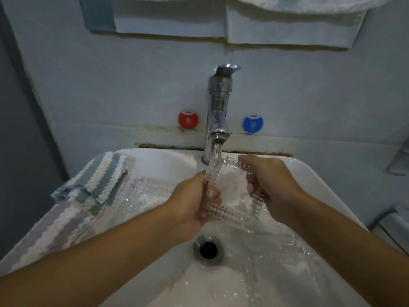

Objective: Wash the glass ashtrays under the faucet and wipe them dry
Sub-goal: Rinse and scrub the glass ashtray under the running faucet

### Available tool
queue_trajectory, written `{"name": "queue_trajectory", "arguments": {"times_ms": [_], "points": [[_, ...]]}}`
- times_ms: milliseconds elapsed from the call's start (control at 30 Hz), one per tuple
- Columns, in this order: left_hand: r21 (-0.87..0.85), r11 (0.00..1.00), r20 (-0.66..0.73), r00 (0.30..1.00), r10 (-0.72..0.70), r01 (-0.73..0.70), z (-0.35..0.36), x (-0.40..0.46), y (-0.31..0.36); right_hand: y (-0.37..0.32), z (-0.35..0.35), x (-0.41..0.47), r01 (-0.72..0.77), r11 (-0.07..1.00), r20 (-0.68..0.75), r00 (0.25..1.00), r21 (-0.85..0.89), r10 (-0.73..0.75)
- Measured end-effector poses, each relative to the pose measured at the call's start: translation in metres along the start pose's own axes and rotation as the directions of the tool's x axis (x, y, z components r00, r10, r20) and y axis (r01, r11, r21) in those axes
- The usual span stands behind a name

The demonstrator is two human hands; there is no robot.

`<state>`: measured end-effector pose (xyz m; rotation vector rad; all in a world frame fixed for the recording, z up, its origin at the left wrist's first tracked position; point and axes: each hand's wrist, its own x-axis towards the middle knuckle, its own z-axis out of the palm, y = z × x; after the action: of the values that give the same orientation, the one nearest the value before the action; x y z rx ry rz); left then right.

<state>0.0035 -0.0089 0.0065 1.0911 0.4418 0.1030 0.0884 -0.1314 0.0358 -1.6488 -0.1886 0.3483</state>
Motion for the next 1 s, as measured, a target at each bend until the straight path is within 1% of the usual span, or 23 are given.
{"name": "queue_trajectory", "arguments": {"times_ms": [67, 133, 233, 333, 467, 600, 667, 767, 833, 933, 1000], "points": [[0.060, 0.998, 0.047, 0.999, 0.009, -0.012, 0.002, -0.002, 0.000, 0.002, 0.001, -0.002, 0.025, 1.000, -0.042, 0.999, -0.006, -0.026], [0.099, 0.995, 0.080, 0.997, 0.010, -0.018, 0.003, -0.003, 0.001, 0.006, 0.004, -0.006, 0.056, 0.995, -0.027, 0.998, -0.080, -0.058], [0.087, 0.996, 0.134, 0.991, 0.003, -0.015, 0.002, -0.003, 0.005, 0.008, 0.008, -0.010, 0.095, 0.987, -0.013, 0.995, -0.131, -0.098], [0.075, 0.997, 0.144, 0.990, 0.006, -0.017, 0.002, -0.001, 0.007, 0.005, 0.008, -0.010, 0.095, 0.990, -0.027, 0.995, -0.104, -0.098], [0.127, 0.990, 0.092, 0.995, 0.049, -0.060, 0.004, 0.002, 0.004, 0.002, 0.007, -0.012, 0.070, 0.995, -0.032, 0.997, -0.068, -0.072], [0.177, 0.981, 0.049, 0.996, 0.070, -0.078, 0.002, 0.007, 0.000, 0.002, 0.004, -0.008, 0.030, 0.999, -0.105, 0.994, -0.017, -0.032], [0.169, 0.983, 0.072, 0.996, 0.061, -0.073, 0.001, 0.008, -0.002, 0.002, 0.003, -0.006, 0.017, 1.000, -0.141, 0.990, 0.021, -0.014], [0.123, 0.992, 0.148, 0.989, 0.005, -0.024, -0.001, 0.009, -0.003, -0.001, 0.000, -0.003, -0.009, 0.995, -0.191, 0.981, 0.095, 0.027], [0.137, 0.991, 0.169, 0.985, -0.016, -0.008, -0.001, 0.010, -0.005, -0.003, -0.003, -0.001, -0.012, 0.993, -0.212, 0.977, 0.117, 0.037], [0.137, 0.990, 0.150, 0.989, -0.002, -0.019, 0.001, 0.011, -0.006, -0.003, -0.005, 0.001, -0.001, 0.994, -0.225, 0.974, 0.106, 0.025], [0.132, 0.989, 0.149, 0.988, 0.045, -0.065, 0.001, 0.013, -0.004, -0.003, -0.004, 0.001, 0.023, 0.998, -0.226, 0.974, 0.060, -0.009]]}}
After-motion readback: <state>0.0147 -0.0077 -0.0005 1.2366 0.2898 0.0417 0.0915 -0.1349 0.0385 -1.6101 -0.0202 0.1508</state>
